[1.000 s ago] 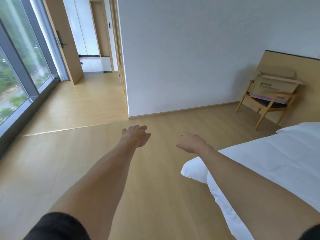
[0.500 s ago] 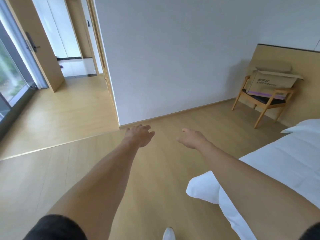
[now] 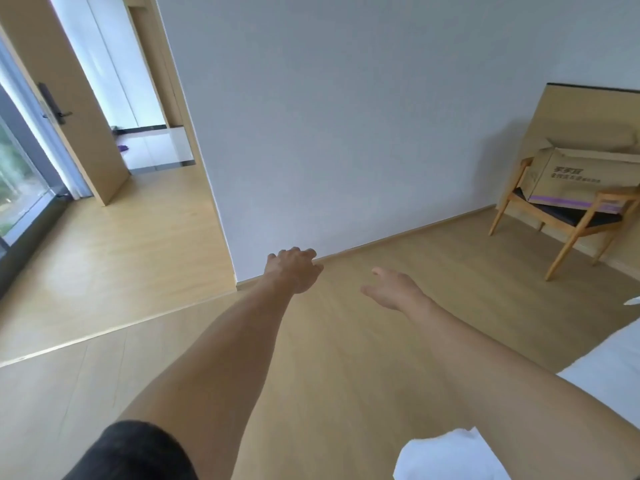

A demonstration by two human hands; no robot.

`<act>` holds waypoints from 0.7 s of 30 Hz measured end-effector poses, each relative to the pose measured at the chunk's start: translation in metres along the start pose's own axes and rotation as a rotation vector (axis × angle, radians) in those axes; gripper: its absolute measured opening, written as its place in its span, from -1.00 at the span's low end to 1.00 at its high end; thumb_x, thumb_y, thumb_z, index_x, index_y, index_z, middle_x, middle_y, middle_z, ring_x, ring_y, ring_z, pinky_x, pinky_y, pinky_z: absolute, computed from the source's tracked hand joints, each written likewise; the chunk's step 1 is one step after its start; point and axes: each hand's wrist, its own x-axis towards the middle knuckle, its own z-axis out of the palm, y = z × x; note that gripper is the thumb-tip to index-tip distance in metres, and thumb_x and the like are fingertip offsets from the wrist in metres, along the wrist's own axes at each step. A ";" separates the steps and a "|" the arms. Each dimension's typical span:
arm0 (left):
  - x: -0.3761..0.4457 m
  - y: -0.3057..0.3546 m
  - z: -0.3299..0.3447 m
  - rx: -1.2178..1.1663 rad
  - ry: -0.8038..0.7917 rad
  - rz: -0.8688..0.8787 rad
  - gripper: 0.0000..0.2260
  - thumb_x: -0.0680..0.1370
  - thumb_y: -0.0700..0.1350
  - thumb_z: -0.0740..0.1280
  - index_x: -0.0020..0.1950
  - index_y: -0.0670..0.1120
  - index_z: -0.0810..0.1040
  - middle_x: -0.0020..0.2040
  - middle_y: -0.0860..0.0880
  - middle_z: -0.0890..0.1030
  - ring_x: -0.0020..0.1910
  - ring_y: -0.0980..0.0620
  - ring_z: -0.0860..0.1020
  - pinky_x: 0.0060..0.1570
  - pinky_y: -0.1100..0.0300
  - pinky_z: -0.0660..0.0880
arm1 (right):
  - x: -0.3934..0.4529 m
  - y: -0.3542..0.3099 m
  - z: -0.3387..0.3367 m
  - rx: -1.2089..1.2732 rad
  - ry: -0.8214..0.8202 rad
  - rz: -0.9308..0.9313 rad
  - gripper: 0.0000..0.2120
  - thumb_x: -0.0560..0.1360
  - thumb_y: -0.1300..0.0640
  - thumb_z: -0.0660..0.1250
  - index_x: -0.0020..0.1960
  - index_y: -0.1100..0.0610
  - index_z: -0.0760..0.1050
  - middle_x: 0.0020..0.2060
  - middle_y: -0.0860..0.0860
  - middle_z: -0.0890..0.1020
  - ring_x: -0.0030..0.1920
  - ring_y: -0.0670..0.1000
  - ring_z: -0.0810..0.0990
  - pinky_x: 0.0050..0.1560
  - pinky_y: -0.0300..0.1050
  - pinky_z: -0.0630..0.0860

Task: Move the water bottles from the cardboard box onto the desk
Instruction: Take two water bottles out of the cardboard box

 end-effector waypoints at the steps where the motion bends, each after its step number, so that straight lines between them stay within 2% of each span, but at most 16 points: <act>1: 0.017 0.006 -0.001 -0.002 0.001 0.014 -0.58 0.69 0.13 0.02 0.50 0.04 0.35 0.38 -0.08 0.46 0.37 -0.11 0.42 0.34 -0.02 0.28 | 0.011 0.006 -0.005 0.006 0.004 0.014 -0.34 0.56 -0.21 0.25 0.58 0.00 0.22 0.51 0.03 0.38 0.49 0.11 0.35 0.44 0.03 0.34; 9: 0.160 0.090 -0.004 -0.007 -0.012 0.238 -0.58 0.69 0.13 0.04 0.50 0.02 0.36 0.38 -0.09 0.46 0.37 -0.12 0.42 0.34 -0.02 0.30 | 0.100 0.076 -0.062 0.047 0.092 0.203 -0.38 0.56 -0.16 0.24 0.58 -0.02 0.22 0.51 0.04 0.38 0.48 0.11 0.36 0.43 0.01 0.35; 14: 0.262 0.148 -0.007 -0.005 -0.008 0.417 -0.60 0.68 0.13 0.04 0.46 0.04 0.38 0.32 -0.08 0.49 0.31 -0.11 0.45 0.31 -0.01 0.33 | 0.166 0.116 -0.103 0.089 0.164 0.374 -0.35 0.56 -0.19 0.26 0.58 -0.05 0.20 0.51 0.05 0.37 0.48 0.13 0.37 0.41 0.00 0.37; 21: 0.404 0.216 -0.036 0.040 -0.010 0.594 -0.61 0.69 0.13 0.05 0.43 -0.01 0.37 0.28 -0.09 0.53 0.28 -0.12 0.47 0.24 -0.01 0.34 | 0.250 0.153 -0.162 0.150 0.252 0.559 -0.36 0.58 -0.18 0.29 0.58 -0.03 0.20 0.51 0.06 0.36 0.49 0.14 0.35 0.42 0.09 0.36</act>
